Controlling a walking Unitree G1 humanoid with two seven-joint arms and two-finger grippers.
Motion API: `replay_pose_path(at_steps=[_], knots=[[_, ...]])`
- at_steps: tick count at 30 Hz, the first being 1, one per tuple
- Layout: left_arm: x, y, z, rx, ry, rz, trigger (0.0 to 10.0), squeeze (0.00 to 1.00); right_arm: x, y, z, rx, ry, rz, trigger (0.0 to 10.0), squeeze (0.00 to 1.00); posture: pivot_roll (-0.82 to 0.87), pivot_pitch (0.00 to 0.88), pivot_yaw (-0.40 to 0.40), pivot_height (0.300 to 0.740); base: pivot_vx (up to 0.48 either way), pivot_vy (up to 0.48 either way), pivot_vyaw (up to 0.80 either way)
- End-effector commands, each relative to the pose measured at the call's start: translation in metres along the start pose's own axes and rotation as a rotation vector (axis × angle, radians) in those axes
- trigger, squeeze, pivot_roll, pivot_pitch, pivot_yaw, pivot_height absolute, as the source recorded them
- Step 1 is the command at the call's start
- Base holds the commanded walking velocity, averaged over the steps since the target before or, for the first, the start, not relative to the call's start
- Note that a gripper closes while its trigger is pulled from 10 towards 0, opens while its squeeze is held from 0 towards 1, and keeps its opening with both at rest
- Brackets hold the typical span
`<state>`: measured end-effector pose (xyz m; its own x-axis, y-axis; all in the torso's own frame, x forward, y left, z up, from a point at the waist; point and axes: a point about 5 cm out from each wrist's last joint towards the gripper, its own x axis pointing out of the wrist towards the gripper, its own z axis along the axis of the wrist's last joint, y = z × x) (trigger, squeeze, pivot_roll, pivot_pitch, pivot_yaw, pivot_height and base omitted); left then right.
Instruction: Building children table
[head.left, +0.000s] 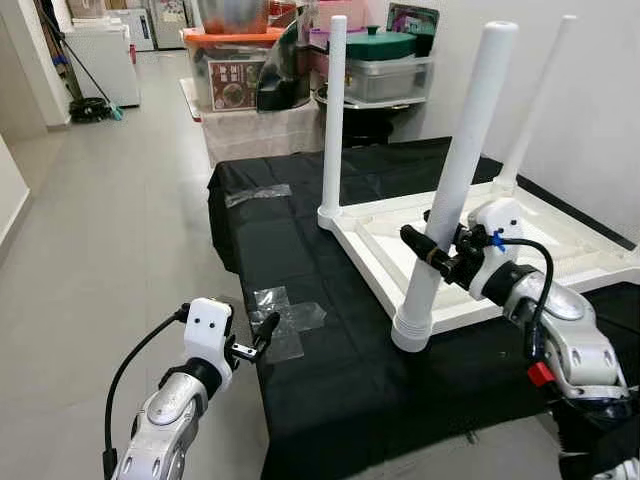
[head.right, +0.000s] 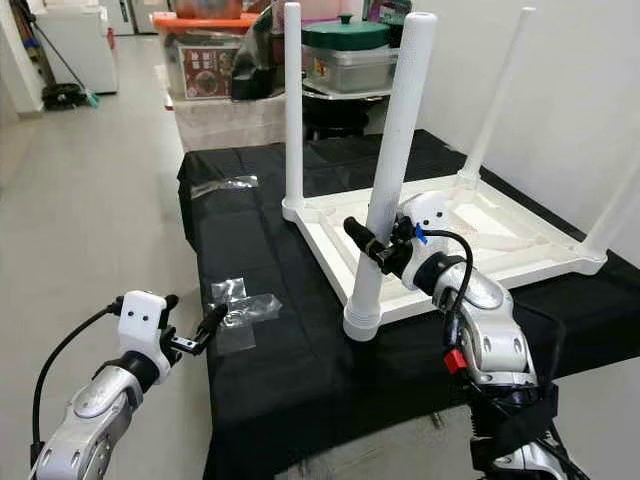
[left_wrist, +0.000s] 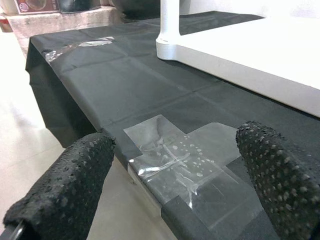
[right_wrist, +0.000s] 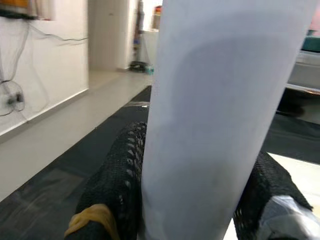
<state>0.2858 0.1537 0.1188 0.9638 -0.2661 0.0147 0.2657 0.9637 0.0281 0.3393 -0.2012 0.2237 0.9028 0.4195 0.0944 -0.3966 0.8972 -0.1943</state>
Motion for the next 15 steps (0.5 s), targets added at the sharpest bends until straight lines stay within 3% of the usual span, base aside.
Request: replay_pose_path(at_steps=[1,2,4,5,6,8,11,15], knots=[[-0.002,0.004,-0.004,0.014,0.016,0.008,10.0,0.00,-0.004,-0.014,-0.024,0.016,0.147,-0.340,0.0,0.00,0.02,0.000,-0.028,0.740,0.000,0.000,0.00],[-0.002,0.004,-0.004,0.014,0.016,0.008,10.0,0.00,-0.004,-0.014,-0.024,0.016,0.147,-0.340,0.0,0.00,0.02,0.000,-0.028,0.740,0.000,0.000,0.00],[-0.003,0.003,-0.005,0.012,0.019,0.008,10.0,0.00,-0.014,-0.021,-0.032,0.048,0.190,-0.647,0.0,0.00,0.02,0.000,-0.027,0.740,0.000,0.000,0.00],[-0.003,0.003,-0.005,0.012,0.019,0.008,10.0,0.00,-0.014,-0.021,-0.032,0.048,0.190,-0.647,0.0,0.00,0.02,0.000,-0.027,0.740,0.000,0.000,0.00],[-0.003,0.002,-0.005,0.012,0.020,0.008,10.0,0.00,-0.019,-0.020,-0.035,0.052,0.207,-0.738,0.0,0.00,0.02,0.000,-0.027,0.740,0.000,0.000,0.00],[-0.001,0.001,-0.005,0.011,0.021,0.008,10.0,0.00,-0.029,0.004,-0.042,0.089,0.227,-0.856,0.0,0.00,0.02,0.000,-0.026,0.740,0.000,0.000,0.00],[-0.001,0.002,-0.004,0.012,0.022,0.010,10.0,0.00,-0.027,0.031,-0.048,0.135,0.250,-0.837,0.0,0.00,0.02,0.000,-0.025,0.740,0.000,0.000,0.00],[0.000,0.002,-0.004,0.014,0.023,0.010,10.0,0.00,-0.019,0.043,-0.047,0.131,0.248,-0.764,0.0,0.00,0.03,0.000,-0.024,0.740,0.000,0.000,0.00]])
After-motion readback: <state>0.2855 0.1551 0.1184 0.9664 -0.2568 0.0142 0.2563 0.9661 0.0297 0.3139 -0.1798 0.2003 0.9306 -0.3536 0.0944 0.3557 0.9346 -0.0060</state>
